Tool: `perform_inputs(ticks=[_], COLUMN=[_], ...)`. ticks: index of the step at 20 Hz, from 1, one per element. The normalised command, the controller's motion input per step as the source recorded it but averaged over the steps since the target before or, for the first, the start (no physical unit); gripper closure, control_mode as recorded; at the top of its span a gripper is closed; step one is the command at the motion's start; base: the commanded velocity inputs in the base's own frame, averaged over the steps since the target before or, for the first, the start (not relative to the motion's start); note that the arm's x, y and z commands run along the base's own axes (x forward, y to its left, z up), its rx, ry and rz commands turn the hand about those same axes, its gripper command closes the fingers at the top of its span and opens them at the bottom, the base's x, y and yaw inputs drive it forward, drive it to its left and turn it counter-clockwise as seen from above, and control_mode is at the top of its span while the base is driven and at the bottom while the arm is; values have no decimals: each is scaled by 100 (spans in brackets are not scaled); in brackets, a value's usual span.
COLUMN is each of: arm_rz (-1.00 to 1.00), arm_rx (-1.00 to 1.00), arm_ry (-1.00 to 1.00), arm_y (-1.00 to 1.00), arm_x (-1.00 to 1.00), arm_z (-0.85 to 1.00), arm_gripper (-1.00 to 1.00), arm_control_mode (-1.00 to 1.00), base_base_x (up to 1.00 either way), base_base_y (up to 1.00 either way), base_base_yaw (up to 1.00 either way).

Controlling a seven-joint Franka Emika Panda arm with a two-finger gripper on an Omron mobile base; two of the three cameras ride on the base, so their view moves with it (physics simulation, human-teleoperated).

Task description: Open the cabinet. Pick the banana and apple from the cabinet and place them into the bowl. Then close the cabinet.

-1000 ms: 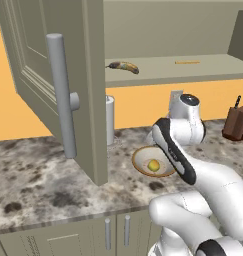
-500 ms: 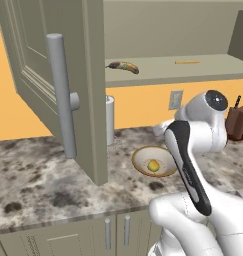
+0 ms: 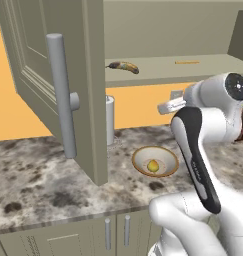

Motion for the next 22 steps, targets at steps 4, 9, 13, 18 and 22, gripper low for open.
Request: perform_inputs(ticks=[4,9,13,18,22], arm_rz=[0,0,0,0,0], arm_rx=[2,0,0,0,0], arm_ry=[-3,1,3,2,0], arm_y=[0,0,8,21,32], arm_x=[0,27,70,80,74], arm_z=[100,70,0,-3,-9], arm_gripper=[-100,-100,-100,-100,-100], arm_control_mode=[-100,-100,-100,-100,-100], base_base_x=[0,0,0,0,0], base_base_y=[0,0,0,0,0], base_base_yaw=[0,0,0,0,0])
